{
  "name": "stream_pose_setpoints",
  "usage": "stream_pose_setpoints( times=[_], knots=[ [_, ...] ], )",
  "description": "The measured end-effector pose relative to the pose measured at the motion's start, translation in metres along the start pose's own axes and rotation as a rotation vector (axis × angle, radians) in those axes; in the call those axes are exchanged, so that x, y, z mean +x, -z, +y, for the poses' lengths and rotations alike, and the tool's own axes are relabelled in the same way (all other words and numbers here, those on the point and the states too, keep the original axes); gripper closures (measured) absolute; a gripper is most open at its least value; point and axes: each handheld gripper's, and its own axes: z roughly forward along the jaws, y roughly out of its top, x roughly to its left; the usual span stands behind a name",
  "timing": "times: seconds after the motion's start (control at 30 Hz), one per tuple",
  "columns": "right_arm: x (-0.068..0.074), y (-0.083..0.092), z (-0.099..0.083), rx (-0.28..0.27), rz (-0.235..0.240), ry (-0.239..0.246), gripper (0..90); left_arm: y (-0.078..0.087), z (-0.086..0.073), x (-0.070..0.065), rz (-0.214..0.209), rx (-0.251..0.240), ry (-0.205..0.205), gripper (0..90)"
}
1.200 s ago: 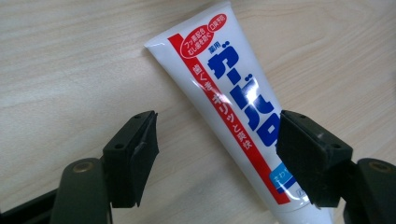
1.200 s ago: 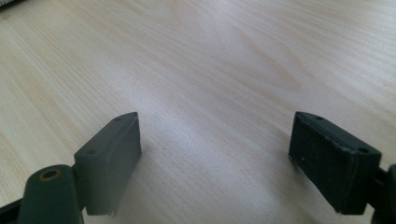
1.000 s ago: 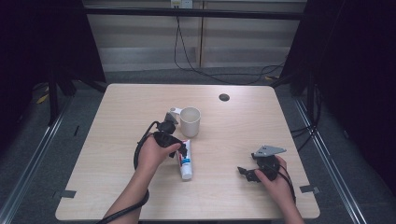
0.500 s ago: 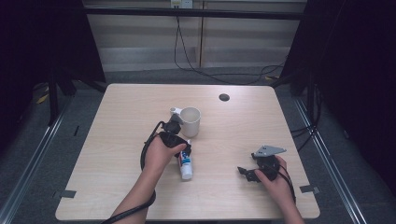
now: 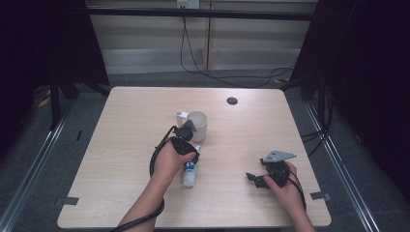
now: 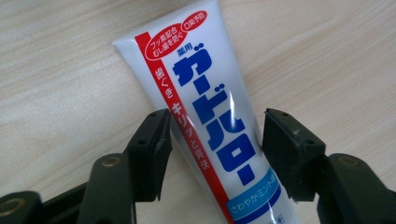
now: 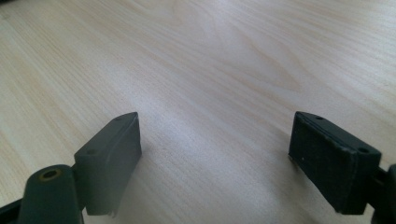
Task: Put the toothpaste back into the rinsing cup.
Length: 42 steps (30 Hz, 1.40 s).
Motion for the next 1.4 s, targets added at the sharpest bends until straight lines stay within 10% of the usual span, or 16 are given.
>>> stream_pose_setpoints(
  times=[0.47, 1.03, 1.4],
  knots=[
    [0.000, 0.000, 0.000, 0.000, 0.000, 0.000, 16.6, -0.011, -0.002, 0.003, -0.034, 0.040, 0.044, 39.2],
    [0.000, 0.000, 0.000, 0.000, 0.000, 0.000, 16.6, -0.005, -0.005, -0.004, -0.004, 0.071, -0.114, 66.0],
    [0.000, 0.000, 0.000, 0.000, 0.000, 0.000, 16.6, 0.025, -0.020, 0.009, -0.075, -0.140, -0.144, 66.8]
  ],
)
